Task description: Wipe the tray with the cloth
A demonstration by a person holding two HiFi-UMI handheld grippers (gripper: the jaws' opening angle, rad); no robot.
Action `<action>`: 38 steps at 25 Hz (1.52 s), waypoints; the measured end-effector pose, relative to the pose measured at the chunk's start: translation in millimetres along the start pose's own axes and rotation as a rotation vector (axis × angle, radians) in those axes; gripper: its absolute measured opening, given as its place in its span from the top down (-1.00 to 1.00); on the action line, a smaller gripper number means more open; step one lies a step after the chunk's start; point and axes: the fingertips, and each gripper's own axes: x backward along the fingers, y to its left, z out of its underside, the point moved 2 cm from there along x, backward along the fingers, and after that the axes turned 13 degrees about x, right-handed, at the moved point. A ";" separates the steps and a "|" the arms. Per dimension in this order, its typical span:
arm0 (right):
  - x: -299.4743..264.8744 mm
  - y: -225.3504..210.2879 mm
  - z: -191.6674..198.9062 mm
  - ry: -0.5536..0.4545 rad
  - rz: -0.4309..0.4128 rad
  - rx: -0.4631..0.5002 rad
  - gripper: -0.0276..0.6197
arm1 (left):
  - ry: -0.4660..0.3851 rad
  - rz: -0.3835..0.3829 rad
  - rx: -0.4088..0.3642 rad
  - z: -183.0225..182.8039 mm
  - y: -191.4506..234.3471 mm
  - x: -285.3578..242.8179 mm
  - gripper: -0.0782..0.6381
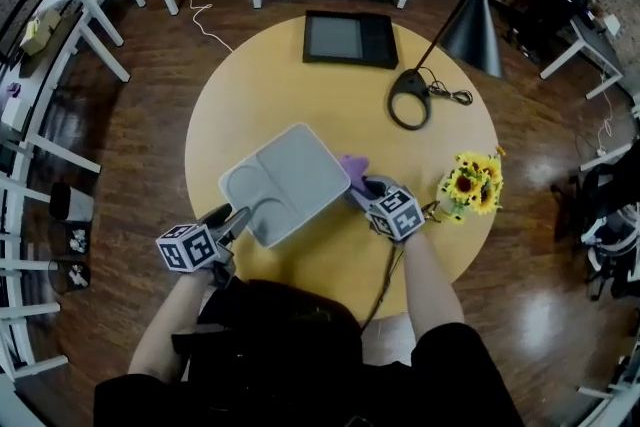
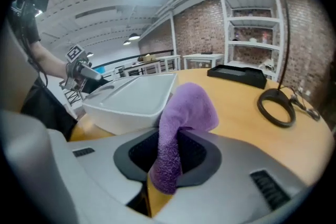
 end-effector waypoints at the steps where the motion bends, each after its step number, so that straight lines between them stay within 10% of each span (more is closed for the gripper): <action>1: 0.4 1.6 0.9 -0.013 0.038 -0.050 0.65 | 0.003 0.013 0.008 -0.9 0.8 0.0 0.07; 10: 5.5 26.3 12.6 -0.130 0.248 -0.514 0.65 | -0.007 0.131 0.078 -24.4 18.3 4.3 0.07; 22: -2.1 97.0 -4.8 -0.124 0.327 -0.611 0.64 | 0.103 0.190 -0.073 -83.1 42.9 -28.9 0.07; 38: -29.8 222.7 -40.0 -0.169 0.239 -0.589 0.64 | 0.260 0.337 -0.012 -71.5 52.0 -26.8 0.08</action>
